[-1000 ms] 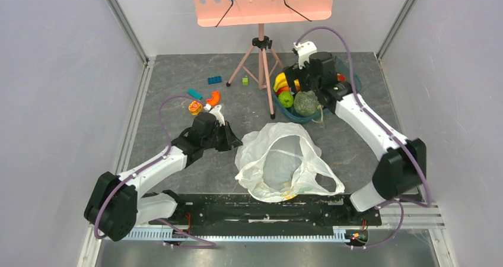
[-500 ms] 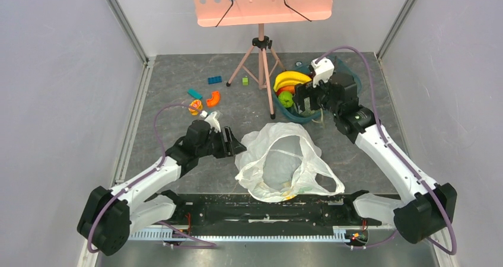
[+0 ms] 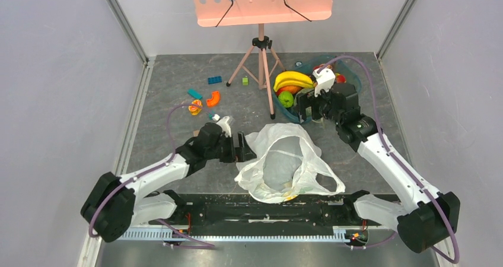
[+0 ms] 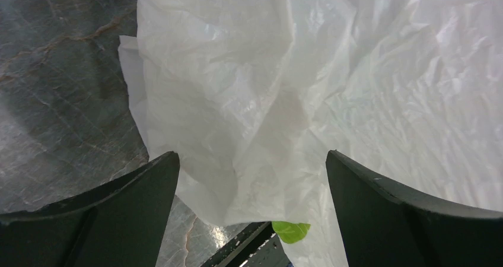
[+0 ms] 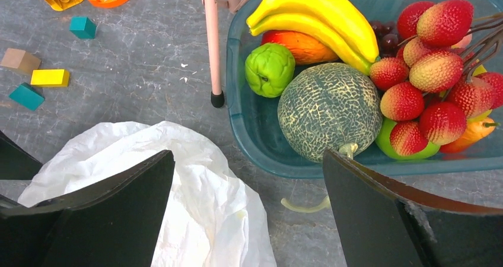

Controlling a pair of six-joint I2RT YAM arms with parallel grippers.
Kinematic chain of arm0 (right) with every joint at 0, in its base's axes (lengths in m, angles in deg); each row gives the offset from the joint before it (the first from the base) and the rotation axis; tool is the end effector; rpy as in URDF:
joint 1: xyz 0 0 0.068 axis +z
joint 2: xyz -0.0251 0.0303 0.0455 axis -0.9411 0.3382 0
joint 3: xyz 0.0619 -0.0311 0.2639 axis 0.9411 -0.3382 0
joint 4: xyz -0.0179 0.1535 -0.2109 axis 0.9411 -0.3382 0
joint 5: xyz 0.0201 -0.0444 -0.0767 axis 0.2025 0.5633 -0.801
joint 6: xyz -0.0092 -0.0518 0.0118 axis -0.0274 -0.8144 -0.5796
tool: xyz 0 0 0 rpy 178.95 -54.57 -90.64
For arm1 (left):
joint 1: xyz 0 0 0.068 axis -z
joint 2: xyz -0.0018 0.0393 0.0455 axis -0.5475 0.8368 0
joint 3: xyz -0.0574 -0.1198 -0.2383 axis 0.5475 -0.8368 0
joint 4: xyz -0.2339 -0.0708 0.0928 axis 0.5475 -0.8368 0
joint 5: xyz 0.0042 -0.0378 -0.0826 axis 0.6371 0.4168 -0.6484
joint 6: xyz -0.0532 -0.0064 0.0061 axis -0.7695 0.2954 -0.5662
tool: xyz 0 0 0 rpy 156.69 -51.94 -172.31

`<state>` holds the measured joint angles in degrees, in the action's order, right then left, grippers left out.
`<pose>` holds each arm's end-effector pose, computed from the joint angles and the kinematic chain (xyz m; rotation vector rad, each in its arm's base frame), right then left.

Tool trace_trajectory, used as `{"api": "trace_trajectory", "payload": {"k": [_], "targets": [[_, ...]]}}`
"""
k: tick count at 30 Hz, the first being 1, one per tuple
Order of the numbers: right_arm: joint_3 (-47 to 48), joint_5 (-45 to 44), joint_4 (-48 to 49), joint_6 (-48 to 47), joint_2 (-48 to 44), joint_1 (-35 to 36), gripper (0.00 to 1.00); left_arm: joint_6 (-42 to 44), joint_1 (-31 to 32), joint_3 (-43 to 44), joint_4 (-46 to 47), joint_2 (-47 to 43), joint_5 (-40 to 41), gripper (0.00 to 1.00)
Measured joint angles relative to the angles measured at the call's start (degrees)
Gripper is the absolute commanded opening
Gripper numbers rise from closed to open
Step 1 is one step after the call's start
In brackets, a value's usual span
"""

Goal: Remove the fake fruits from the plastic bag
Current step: Adjust the plastic bag at the center of the board.

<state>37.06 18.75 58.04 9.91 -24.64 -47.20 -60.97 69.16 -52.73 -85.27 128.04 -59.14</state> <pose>0.2328 0.1018 0.3282 -0.4697 1.9374 0.3186 0.1738 -0.1392 0.1897 0.0965 2.3856 -1.0230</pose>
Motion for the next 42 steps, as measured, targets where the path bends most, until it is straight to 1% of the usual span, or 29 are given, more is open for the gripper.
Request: {"api": "trace_trajectory", "payload": {"k": [2,3,5,7,8,9,11,12,17,20,23,29,34,39,42], "targets": [[-0.4,0.0,-0.2,0.2,-0.6,0.0,0.98,1.0,2.5,1.9,-1.4,2.9,2.3,1.00],[-0.5,0.0,-0.2,0.2,-0.9,0.0,0.98,1.6,3.5,2.9,-2.2,4.3,3.5,0.98],[-0.8,0.0,-0.1,0.3,-1.4,0.0,0.98,2.1,5.0,4.6,-3.7,6.5,5.7,0.85],[-1.3,0.0,-0.2,0.3,-2.2,0.0,0.98,2.4,6.0,5.6,-4.7,8.1,8.0,0.59],[-1.5,0.0,-0.2,0.3,-2.5,0.0,0.98,2.8,6.3,5.9,-5.3,8.5,8.8,0.43],[-1.7,0.0,-0.2,0.3,-2.8,0.0,0.98,3.3,6.3,6.0,-5.8,8.8,9.8,0.28],[-2.2,0.0,-0.3,0.4,-3.6,0.0,0.98,3.6,6.3,6.0,-6.8,8.9,11.2,0.09],[-2.4,0.0,-0.4,0.4,-3.9,0.0,0.98,4.0,6.3,6.0,-7.3,8.9,11.6,0.03],[-4.4,0.0,-0.4,1.0,-7.5,0.0,0.98,4.4,6.3,7.0,-10.5,6.7,13.3,0.02],[-5.7,-0.3,-0.5,2.2,-10.8,0.0,0.98,5.5,6.3,8.9,-13.8,2.7,14.1,0.02],[-7.2,-1.2,-0.5,3.3,-15.0,0.0,0.98,7.2,6.3,12.6,-17.9,-3.0,15.1,0.02],[-10.3,-4.5,-0.5,4.8,-24.1,0.0,0.98,11.4,6.5,26.4,-29.0,-14.6,23.4,0.02],[-10.9,-7.0,-0.7,5.1,-27.4,0.0,0.98,14.2,6.5,37.0,-35.8,-20.6,33.0,0.02],[-11.6,-8.7,-0.9,5.0,-28.5,0.0,0.98,16.0,6.5,41.8,-39.9,-24.1,40.3,0.02],[-12.3,-9.3,-1.1,5.0,-28.9,0.0,0.98,16.2,6.5,42.2,-40.6,-24.5,41.9,0.02]]}}
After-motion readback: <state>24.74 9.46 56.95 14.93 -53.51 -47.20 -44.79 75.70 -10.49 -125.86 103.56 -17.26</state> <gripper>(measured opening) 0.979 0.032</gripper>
